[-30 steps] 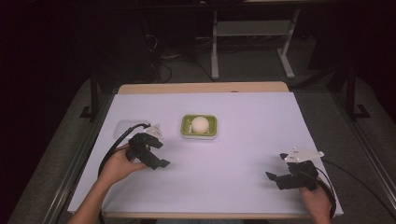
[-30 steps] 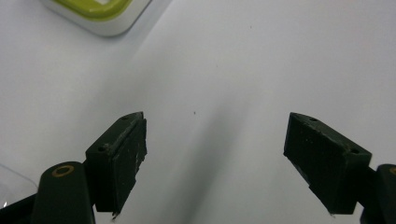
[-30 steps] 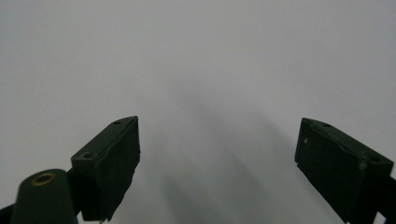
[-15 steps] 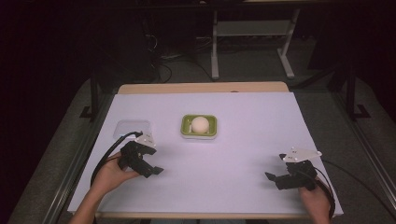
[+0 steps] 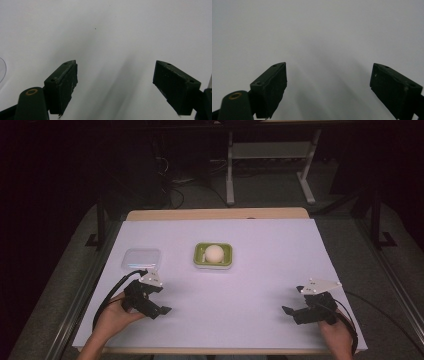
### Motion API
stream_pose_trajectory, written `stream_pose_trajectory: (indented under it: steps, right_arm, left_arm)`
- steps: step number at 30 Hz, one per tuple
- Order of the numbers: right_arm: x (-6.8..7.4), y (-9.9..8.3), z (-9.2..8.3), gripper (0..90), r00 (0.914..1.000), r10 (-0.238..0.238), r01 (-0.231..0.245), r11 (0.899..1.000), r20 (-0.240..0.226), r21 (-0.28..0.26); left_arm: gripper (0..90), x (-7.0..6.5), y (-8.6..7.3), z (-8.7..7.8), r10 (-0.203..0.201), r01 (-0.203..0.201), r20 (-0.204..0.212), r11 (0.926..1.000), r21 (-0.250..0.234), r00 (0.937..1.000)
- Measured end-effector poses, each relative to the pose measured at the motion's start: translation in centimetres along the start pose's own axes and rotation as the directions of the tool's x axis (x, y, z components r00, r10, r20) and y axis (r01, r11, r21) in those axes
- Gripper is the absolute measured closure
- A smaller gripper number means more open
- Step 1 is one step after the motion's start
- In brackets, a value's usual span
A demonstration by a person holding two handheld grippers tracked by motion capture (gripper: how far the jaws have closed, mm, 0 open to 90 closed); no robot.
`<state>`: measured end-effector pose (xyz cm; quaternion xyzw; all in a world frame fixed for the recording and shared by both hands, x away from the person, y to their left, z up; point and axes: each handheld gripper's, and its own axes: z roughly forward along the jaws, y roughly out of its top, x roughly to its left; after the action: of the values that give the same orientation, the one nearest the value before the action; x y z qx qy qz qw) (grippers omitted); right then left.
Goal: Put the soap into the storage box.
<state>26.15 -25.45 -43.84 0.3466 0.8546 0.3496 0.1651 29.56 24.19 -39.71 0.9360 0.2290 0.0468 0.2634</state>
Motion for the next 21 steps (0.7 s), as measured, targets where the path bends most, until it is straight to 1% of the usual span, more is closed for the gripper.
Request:
stream_pose_trajectory:
  steps: [3, 4, 6, 7, 8, 10, 11, 12, 14, 16, 18, 19, 20, 21]
  right_arm:
    - [0.0, 0.0, 0.2, 13.4, 1.0000, -0.004, 0.004, 1.000, -0.003, 0.012]
    - [0.1, 0.0, 0.2, 13.4, 1.0000, -0.001, 0.002, 1.000, -0.006, 0.018]
    - [0.2, 0.1, 0.2, 13.4, 1.0000, -0.006, 0.006, 1.000, -0.006, 0.017]
    - [0.3, 0.1, 0.2, 13.4, 0.9999, -0.009, 0.009, 1.000, -0.006, 0.015]
    - [0.3, 0.1, 0.3, 13.4, 0.9998, -0.017, 0.017, 1.000, -0.009, 0.009]
    - [0.3, 0.1, 0.3, 13.4, 0.9998, -0.017, 0.017, 1.000, -0.012, 0.014]
    - [0.4, 0.1, 0.3, 13.4, 0.9998, -0.018, 0.018, 1.000, -0.010, 0.016]
    - [0.5, 0.1, 0.3, 13.4, 0.9999, -0.008, 0.008, 1.000, -0.015, 0.027]
    - [0.5, 0.0, 0.3, 13.4, 0.9998, -0.012, 0.012, 1.000, -0.016, 0.028]
    - [0.6, 0.0, 0.2, 13.4, 0.9999, -0.012, 0.012, 1.000, -0.011, 0.022]
    - [0.7, -0.2, 0.1, 13.4, 0.9999, -0.012, 0.012, 1.000, -0.009, 0.011]
    - [0.7, -0.2, 0.0, 13.4, 0.9998, -0.015, 0.016, 1.000, -0.010, 0.009]
    - [0.7, -0.2, 0.0, 13.4, 0.9998, -0.014, 0.014, 1.000, -0.014, 0.011]
    - [0.8, -0.3, 0.0, 13.4, 0.9998, -0.011, 0.011, 1.000, -0.014, 0.012]
  left_arm:
    - [19.2, -0.3, -0.3, 0.0, 0.007, -0.007, -0.019, 1.0000, -0.002, 0.9998]
    - [19.2, -0.3, -0.4, -0.1, 0.009, -0.009, -0.020, 1.0000, 0.000, 0.9998]
    - [19.2, -0.4, -0.6, -0.2, 0.011, -0.012, -0.018, 0.9999, -0.010, 0.9998]
    - [19.2, -0.5, -0.8, -0.2, 0.000, 0.000, -0.014, 0.9999, -0.011, 0.9999]
    - [19.2, -0.5, -0.9, -0.2, 0.002, -0.002, -0.016, 0.9999, -0.012, 0.9999]
    - [19.1, -0.7, -1.1, -0.2, 0.002, -0.003, -0.019, 0.9998, -0.018, 0.9998]
    - [19.1, -0.9, -1.3, -0.1, -0.007, 0.007, -0.019, 0.9997, -0.023, 0.9998]
    - [19.1, -0.9, -1.5, -0.1, -0.003, 0.003, -0.020, 0.9997, -0.023, 0.9998]
    - [19.2, -0.7, -1.8, -0.1, -0.004, 0.004, -0.013, 0.9998, -0.018, 0.9999]
    - [18.8, -0.7, -2.1, 0.0, -0.023, 0.023, -0.017, 0.9995, -0.024, 0.9996]
    - [18.3, -0.7, -2.5, 0.1, -0.026, 0.026, -0.021, 0.9991, -0.033, 0.9994]
    - [18.3, -0.7, -2.7, 0.1, -0.032, 0.031, -0.018, 0.9990, -0.032, 0.9993]
    - [18.3, -0.6, -2.8, 0.2, -0.028, 0.027, -0.020, 0.9992, -0.028, 0.9994]
    - [18.2, -0.6, -3.0, 0.3, -0.038, 0.038, -0.021, 0.9987, -0.034, 0.9990]
